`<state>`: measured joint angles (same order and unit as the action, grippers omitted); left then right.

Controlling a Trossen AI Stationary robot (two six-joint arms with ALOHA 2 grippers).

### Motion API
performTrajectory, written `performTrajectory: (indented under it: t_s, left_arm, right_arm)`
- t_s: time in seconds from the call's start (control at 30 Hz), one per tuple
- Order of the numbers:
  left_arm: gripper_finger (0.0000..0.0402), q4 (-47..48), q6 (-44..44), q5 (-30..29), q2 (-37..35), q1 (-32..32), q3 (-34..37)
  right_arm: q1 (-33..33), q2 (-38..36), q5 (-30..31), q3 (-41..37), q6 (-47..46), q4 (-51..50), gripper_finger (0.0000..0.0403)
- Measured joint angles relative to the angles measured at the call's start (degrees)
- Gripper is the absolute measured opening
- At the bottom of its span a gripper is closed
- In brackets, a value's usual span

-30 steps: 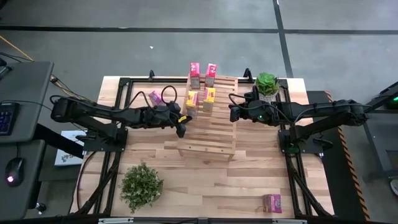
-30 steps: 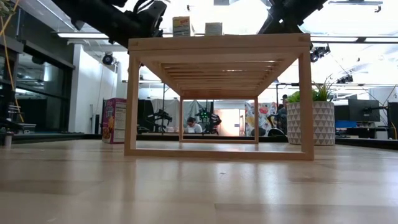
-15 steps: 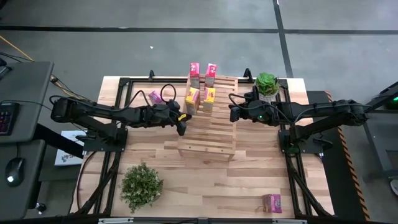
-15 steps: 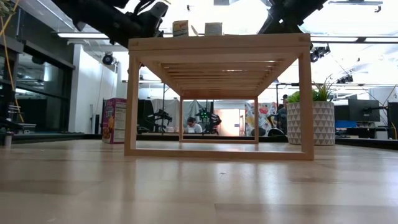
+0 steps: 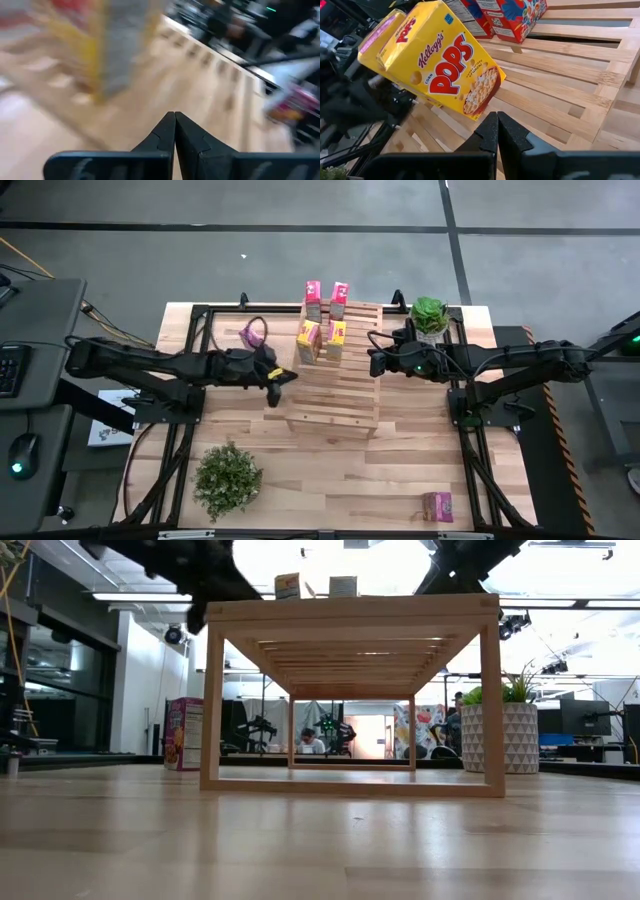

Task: Stack cereal on shelf
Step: Put the yellow cereal box on the shelf aligned with the yellow cereal box, then put the top purple cereal box on the shelf

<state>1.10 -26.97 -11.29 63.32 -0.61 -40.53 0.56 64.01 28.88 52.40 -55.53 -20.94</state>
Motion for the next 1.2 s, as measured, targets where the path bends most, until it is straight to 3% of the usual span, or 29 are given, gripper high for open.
performTrajectory:
  t_s: [0.1,0.2,0.67,0.9,1.1,1.2]
  left_arm:
    - [0.0,3.65,0.17,-8.62,-2.94,0.19,0.02]
    - [0.0,2.78,0.19,-13.0,-3.65,1.6,0.0]
    - [0.0,-7.01,-4.06,-9.69,4.86,5.1,0.0]
    - [0.0,-6.91,-3.75,-8.92,4.47,5.09,0.0]
    - [0.0,-5.62,-1.45,-11.72,2.04,7.46,-0.09]
    - [0.0,1.48,2.68,-11.75,-1.03,10.23,-2.58]
  right_arm:
    - [-0.02,0.0,0.03,0.0,0.01,-0.01,0.0]
    - [-0.02,0.0,0.5,0.0,0.02,-0.1,0.0]
    - [-0.02,0.0,0.71,0.0,-0.07,-0.25,0.0]
    - [-0.02,0.0,0.72,0.0,-0.02,-0.31,0.0]
    - [0.0,0.0,0.64,0.0,0.0,-0.34,0.0]
    - [-0.01,0.0,0.63,0.0,0.0,-0.37,0.0]
